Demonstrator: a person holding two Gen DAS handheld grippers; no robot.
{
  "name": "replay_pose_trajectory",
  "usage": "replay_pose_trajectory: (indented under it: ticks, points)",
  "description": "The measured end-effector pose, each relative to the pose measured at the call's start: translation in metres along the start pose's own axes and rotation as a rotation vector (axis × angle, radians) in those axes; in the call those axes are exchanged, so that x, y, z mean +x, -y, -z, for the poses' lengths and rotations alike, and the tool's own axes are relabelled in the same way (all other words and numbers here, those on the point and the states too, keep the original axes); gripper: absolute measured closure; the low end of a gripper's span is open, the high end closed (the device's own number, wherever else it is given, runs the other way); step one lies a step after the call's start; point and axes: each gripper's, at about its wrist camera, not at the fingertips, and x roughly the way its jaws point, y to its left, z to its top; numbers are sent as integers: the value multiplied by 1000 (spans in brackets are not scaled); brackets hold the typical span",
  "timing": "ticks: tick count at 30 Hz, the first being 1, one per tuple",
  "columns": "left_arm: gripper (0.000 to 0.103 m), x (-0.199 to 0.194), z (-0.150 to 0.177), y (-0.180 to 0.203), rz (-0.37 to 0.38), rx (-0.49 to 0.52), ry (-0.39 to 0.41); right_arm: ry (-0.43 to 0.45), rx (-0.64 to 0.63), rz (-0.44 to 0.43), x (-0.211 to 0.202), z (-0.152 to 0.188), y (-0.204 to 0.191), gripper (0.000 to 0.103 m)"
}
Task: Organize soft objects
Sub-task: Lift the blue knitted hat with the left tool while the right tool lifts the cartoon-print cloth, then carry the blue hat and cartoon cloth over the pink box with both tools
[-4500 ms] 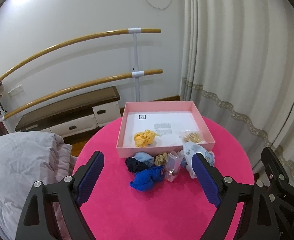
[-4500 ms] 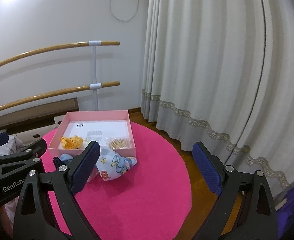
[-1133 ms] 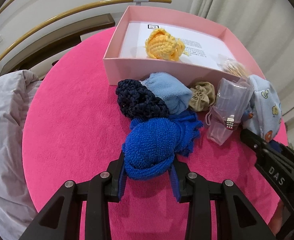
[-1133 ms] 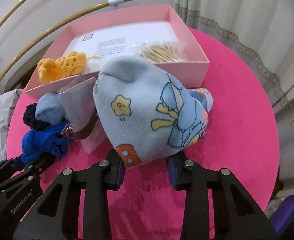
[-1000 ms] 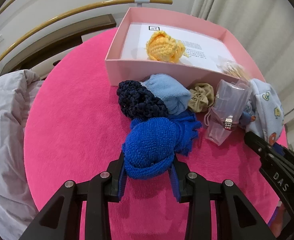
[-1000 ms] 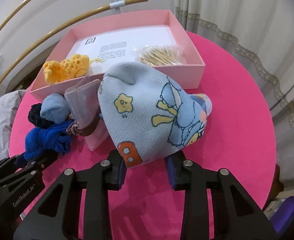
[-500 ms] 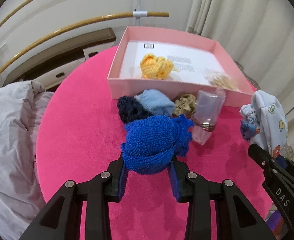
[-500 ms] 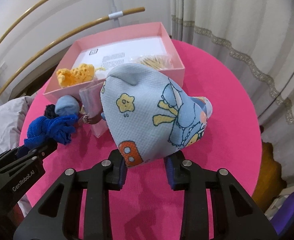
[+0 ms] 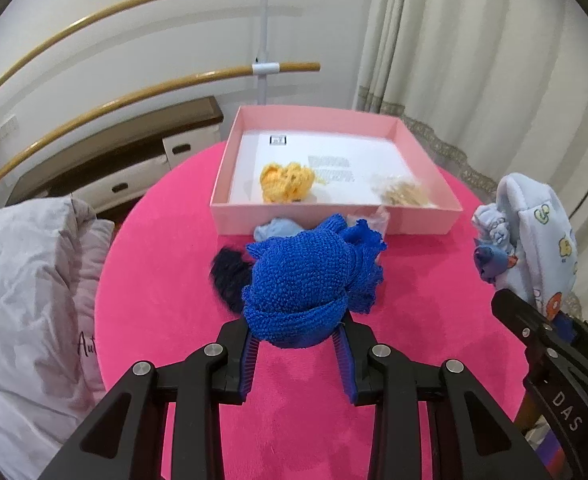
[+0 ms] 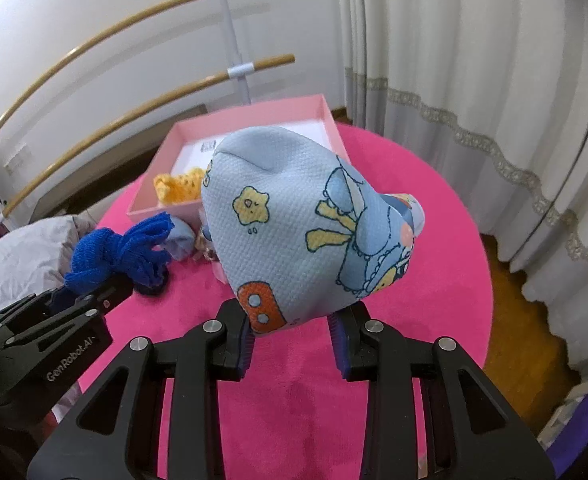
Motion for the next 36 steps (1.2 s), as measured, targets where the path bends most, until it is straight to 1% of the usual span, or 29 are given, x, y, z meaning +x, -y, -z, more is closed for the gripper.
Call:
replay_pose_trajectory:
  ticks: [7,14,20,27,36]
  points:
    - [72,-39,4,6,1,12,64,83,-14,-20,-30,-1,-5,74]
    - [72,-90,16,11,-2,27,150,164,-32,-21,-54,1,-12,74]
    - [72,-128,34,19,13,53,217,226,-51,-25,-72,2,-21,74]
    - [72,-149,46,24,22,66,265,268,-49,-31,-81,-1,-18,74]
    - [71,-162,56,22,5,69,316,319,-62,-27,-94,1,-23,73]
